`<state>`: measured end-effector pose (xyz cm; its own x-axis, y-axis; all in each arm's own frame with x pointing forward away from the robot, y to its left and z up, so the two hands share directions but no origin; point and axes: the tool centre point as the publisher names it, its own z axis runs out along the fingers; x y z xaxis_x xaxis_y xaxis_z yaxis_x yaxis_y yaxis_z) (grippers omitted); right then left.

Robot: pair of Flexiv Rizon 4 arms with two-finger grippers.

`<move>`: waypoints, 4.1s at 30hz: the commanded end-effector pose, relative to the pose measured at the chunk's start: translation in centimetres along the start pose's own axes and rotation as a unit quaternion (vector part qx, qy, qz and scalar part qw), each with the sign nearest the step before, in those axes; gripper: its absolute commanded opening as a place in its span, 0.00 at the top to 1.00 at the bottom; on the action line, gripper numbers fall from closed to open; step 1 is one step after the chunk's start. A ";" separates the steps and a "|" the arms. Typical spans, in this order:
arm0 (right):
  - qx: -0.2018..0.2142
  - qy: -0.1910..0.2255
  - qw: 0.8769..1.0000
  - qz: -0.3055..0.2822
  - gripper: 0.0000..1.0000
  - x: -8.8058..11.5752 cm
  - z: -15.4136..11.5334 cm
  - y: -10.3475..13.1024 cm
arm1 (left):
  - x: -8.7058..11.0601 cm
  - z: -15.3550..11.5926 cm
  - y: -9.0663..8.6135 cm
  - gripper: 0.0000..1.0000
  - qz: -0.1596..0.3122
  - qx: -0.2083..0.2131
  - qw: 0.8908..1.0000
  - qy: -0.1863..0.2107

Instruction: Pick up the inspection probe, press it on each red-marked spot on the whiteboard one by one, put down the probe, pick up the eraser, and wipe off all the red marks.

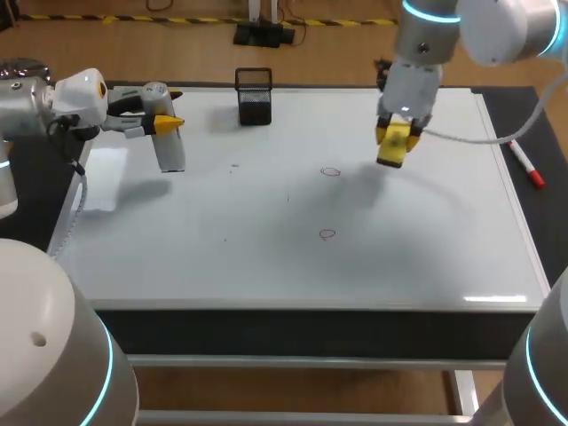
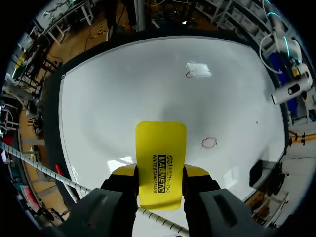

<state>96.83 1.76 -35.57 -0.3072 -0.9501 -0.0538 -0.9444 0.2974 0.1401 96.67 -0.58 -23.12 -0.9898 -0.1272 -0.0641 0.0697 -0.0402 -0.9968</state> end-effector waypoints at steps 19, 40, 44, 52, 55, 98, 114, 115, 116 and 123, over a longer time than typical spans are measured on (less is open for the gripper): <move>0.014 0.037 0.992 -0.118 1.00 -11.8 4.8 3.9 | 0.1 0.0 -0.1 1.00 0.001 0.000 1.000 -0.001; 0.027 0.067 0.990 -0.123 1.00 -12.6 8.0 2.6 | 0.1 0.0 -0.1 1.00 0.001 0.000 1.000 -0.001; 0.026 0.064 0.991 -0.119 1.00 -12.4 8.3 2.7 | 0.1 0.0 -0.1 1.00 0.001 0.000 1.000 -0.001; 0.035 0.062 0.994 -0.087 1.00 -9.9 8.4 1.9 | 0.1 0.0 -0.1 1.00 0.001 0.000 1.000 -0.001; 0.034 0.063 0.994 -0.077 1.00 -8.8 8.4 1.5 | 0.1 0.0 -0.1 1.00 0.001 0.000 1.000 -0.001; 0.050 0.010 0.992 -0.114 1.00 -15.0 6.5 1.7 | 0.1 0.0 -0.1 1.00 0.001 0.000 1.000 -0.001; 0.042 0.021 0.993 -0.111 1.00 -13.4 8.4 1.3 | 0.1 0.0 -0.1 1.00 0.001 0.000 1.000 -0.001; 0.042 0.024 0.993 -0.109 1.00 -13.2 8.5 1.2 | 0.1 0.0 -0.1 1.00 0.001 0.000 1.000 -0.001; 0.041 0.024 0.993 -0.108 1.00 -13.0 8.5 1.1 | 0.1 0.0 -0.1 1.00 0.001 0.000 1.000 -0.001; 0.040 0.030 0.995 -0.082 1.00 -10.7 8.7 0.5 | 0.1 0.0 -0.1 1.00 0.001 0.000 1.000 -0.001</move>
<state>98.87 14.00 -43.27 -0.1398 -0.9902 -0.0060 -0.9885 0.1392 0.0597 96.67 -0.60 -23.12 -0.9898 -0.1270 -0.0641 0.0697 -0.0403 -0.9968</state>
